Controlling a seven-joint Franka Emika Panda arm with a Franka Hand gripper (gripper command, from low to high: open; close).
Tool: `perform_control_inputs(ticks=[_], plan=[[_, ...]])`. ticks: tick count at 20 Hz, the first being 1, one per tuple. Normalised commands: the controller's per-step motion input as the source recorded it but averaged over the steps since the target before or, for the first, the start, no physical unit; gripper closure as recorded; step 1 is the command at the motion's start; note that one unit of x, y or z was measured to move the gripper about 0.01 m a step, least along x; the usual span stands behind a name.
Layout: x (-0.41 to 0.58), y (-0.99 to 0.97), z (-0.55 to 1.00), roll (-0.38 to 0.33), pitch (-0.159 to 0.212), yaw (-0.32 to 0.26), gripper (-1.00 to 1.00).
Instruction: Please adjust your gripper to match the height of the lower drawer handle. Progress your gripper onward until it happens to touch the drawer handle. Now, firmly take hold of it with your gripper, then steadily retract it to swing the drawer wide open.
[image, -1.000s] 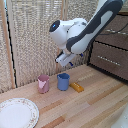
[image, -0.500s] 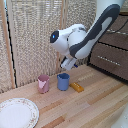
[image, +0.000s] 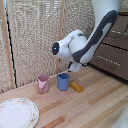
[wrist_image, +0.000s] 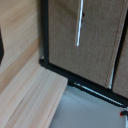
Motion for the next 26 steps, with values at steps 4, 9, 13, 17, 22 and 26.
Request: perform_control_inputs(ticks=[4, 9, 13, 17, 22, 26], plan=[[0.007, -0.38, -0.19, -0.241, -0.015, 0.194, -1.00], [0.000, -0.47, -0.21, -0.171, -0.032, 0.211, -1.00], [-0.003, -0.52, -0.15, -0.104, -0.051, 0.223, -1.00], [0.000, -0.62, 0.00, -0.041, -0.088, 0.200, -1.00], [-0.002, -0.80, 0.06, 0.004, -0.094, 0.100, -1.00], [-0.009, -0.80, 0.00, 0.041, -0.061, 0.000, -1.00]])
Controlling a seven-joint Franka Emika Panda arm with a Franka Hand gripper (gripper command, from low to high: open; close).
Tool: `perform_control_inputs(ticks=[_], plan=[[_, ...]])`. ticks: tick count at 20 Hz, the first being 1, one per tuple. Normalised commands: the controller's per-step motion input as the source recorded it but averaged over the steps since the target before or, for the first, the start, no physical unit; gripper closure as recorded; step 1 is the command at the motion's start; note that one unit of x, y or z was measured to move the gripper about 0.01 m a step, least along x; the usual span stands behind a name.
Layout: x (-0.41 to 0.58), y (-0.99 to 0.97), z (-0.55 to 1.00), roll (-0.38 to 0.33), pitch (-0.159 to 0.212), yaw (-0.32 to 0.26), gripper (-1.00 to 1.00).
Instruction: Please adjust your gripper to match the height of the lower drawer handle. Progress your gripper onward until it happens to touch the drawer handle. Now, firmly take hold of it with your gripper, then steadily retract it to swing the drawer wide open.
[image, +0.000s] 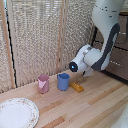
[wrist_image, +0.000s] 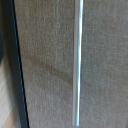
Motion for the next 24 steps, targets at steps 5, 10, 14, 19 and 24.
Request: perform_control_inputs(ticks=[5, 10, 14, 19, 24], plan=[[0.000, -0.72, 0.02, 0.048, -0.021, 0.000, -1.00], [0.000, -0.47, 0.07, 0.121, 0.004, 0.017, 1.00], [-0.041, -0.36, 0.01, 0.078, 0.000, 0.021, 1.00], [-0.031, -0.30, 0.05, 0.120, 0.000, 0.032, 1.00], [0.000, 0.00, 0.02, 0.159, 0.000, 0.002, 1.00]])
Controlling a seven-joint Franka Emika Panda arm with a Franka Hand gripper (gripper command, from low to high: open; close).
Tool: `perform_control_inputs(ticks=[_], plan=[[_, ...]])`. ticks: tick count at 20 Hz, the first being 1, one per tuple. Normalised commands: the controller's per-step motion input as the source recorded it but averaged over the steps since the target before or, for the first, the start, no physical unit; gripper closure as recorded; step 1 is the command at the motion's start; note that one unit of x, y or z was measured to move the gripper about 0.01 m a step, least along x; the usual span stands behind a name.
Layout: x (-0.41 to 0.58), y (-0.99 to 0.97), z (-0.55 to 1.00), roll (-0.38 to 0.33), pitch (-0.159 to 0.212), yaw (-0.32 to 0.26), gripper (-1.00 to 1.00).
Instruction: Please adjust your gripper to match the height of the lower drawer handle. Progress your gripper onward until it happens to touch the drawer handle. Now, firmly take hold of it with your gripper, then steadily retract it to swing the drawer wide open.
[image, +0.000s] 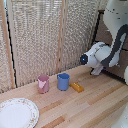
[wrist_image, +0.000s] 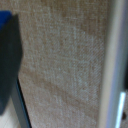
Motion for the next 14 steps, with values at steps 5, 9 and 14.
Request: perform_control_inputs(ticks=[5, 9, 14], plan=[[0.031, 0.12, 0.09, 0.172, 0.020, -0.016, 1.00], [0.084, 0.27, 0.15, 0.247, 0.068, -0.016, 1.00], [0.333, 0.64, 0.02, 0.226, 0.121, -0.014, 1.00]])
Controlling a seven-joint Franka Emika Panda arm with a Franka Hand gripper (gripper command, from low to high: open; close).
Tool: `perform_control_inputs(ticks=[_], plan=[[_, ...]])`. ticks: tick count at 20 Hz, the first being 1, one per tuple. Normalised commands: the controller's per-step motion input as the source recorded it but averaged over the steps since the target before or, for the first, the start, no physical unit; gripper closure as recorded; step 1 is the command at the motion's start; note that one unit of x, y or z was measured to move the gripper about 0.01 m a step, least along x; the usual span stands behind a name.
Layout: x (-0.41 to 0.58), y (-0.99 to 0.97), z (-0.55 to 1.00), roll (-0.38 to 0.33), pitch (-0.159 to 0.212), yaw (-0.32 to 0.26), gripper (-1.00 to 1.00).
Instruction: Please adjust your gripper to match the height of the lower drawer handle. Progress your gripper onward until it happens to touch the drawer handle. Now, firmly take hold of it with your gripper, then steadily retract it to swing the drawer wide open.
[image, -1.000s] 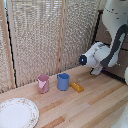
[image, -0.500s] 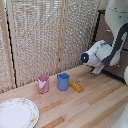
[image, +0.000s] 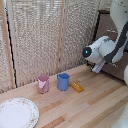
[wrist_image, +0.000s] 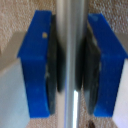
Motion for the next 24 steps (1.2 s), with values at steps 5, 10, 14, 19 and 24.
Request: perform_control_inputs(ticks=[5, 10, 14, 19, 24], plan=[[0.315, 0.85, -0.06, 0.159, 0.141, 0.006, 1.00], [0.225, 0.96, -0.22, 0.053, 0.085, 0.027, 1.00], [0.218, 0.89, -0.14, -0.005, 0.042, 0.047, 1.00], [0.179, 0.66, -0.03, -0.018, 0.026, 0.099, 1.00], [0.049, 0.36, 0.07, 0.012, 0.002, 0.079, -1.00]])
